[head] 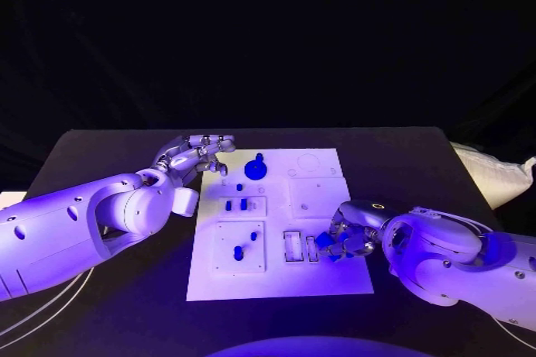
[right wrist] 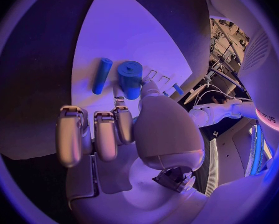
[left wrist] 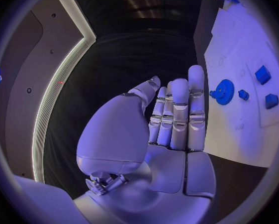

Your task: Assemble the parts on the task board

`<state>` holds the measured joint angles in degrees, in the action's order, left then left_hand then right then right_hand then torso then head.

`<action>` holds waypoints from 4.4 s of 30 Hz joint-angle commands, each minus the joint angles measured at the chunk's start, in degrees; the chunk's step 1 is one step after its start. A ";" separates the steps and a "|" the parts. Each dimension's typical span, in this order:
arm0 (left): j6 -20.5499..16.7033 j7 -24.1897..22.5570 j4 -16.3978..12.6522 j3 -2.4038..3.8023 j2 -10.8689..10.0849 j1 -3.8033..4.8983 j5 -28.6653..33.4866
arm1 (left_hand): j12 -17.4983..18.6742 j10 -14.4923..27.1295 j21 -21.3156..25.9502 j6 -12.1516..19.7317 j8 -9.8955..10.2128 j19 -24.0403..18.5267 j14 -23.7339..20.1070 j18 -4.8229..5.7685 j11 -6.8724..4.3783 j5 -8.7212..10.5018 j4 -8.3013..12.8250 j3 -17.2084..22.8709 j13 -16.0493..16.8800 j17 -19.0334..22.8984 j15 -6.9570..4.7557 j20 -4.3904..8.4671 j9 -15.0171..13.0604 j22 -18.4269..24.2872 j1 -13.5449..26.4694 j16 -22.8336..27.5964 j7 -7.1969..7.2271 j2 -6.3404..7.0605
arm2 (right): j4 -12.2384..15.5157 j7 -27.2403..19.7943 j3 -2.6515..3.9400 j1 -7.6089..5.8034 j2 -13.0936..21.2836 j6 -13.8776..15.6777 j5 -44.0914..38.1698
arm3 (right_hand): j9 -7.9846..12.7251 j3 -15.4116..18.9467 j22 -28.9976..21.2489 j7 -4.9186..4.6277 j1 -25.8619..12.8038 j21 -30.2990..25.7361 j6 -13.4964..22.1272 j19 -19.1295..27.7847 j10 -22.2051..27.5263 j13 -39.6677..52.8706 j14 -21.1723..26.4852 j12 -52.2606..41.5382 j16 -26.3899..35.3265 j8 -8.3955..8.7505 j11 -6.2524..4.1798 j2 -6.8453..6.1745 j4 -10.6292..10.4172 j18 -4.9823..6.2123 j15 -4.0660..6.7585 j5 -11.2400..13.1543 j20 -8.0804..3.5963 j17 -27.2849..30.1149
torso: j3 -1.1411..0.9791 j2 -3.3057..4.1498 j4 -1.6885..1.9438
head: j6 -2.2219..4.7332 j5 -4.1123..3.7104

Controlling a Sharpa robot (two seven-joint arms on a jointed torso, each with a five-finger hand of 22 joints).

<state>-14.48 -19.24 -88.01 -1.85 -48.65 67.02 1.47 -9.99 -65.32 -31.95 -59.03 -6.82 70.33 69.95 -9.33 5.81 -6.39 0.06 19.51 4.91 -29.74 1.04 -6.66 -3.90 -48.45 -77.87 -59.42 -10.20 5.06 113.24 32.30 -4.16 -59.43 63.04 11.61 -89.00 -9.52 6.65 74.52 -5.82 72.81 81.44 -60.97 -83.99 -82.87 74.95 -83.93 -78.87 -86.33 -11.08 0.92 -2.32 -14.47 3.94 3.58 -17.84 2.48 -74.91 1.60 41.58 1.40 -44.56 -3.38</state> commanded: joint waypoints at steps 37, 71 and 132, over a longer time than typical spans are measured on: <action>1.31 -0.15 -0.29 0.04 0.08 -0.16 -0.15 | -0.35 0.43 0.26 0.46 -0.29 0.38 -0.35 -1.10 0.16 -0.27 0.09 -0.26 -0.07 0.05 0.03 -0.06 0.00 0.07 -0.63 -0.26 -0.08 0.00 | 1.28 0.48 0.04 -0.35 -4.22 5.08 13.90 | -4.40 2.52 0.54 1.91 -2.33 0.63 -3.41 -0.97 -0.37 4.00 -4.78 1.17 -0.33 -1.48 -1.41 5.15 -2.10 -0.84 0.83 -6.81 -0.88 -8.08 | 0.08 -0.05 -0.05 | -0.11 0.66; 1.30 -0.12 -0.30 0.04 -0.05 -0.16 -0.15 | -0.35 0.43 0.26 0.46 -0.29 0.38 -0.35 -1.10 0.16 -0.27 0.09 -0.26 -0.07 0.05 0.03 -0.06 0.00 0.07 -0.63 -0.26 -0.08 0.00 | 0.89 0.80 0.05 0.11 -5.99 4.33 7.56 | -9.14 8.97 0.27 2.24 -5.98 0.28 -2.80 -0.83 0.20 2.45 -4.74 4.83 -0.09 -1.71 -1.71 4.93 0.79 -0.77 1.12 8.29 -1.17 -7.77 | 0.00 -0.02 -0.09 | -0.34 1.18; 1.44 -0.02 0.02 0.04 0.16 -0.29 -0.15 | -0.45 0.51 0.30 0.49 -0.34 0.40 -0.38 -1.10 0.17 -0.27 0.12 -0.31 -0.09 0.11 0.03 -0.06 -0.01 0.10 -0.75 -0.30 -0.10 -0.08 | 1.50 1.21 -0.32 -3.27 7.11 -5.32 0.70 | -8.29 5.21 0.68 1.09 0.86 0.21 -2.63 -0.65 2.00 -0.03 -4.86 10.26 -0.54 2.89 -0.70 6.01 5.85 -0.79 0.14 4.85 -0.15 -9.04 | 0.06 -0.02 -0.08 | 0.03 -0.94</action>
<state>-14.12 -19.00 -87.92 -1.85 -48.59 66.75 1.47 -10.23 -65.12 -31.95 -59.03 -6.82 70.33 69.86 -9.33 6.01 -6.39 0.09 19.54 4.91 -29.70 1.13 -6.66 -3.90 -48.42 -78.10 -59.42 -10.20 4.83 114.81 32.53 -4.46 -62.82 70.24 9.33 -85.48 -17.77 11.76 74.91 -4.68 74.02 81.88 -63.31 -84.00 -80.78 87.20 -84.02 -68.41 -86.88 -7.95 0.43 3.74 -8.40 3.95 3.27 -12.79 2.49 -74.93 1.63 41.52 1.30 -44.42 -4.32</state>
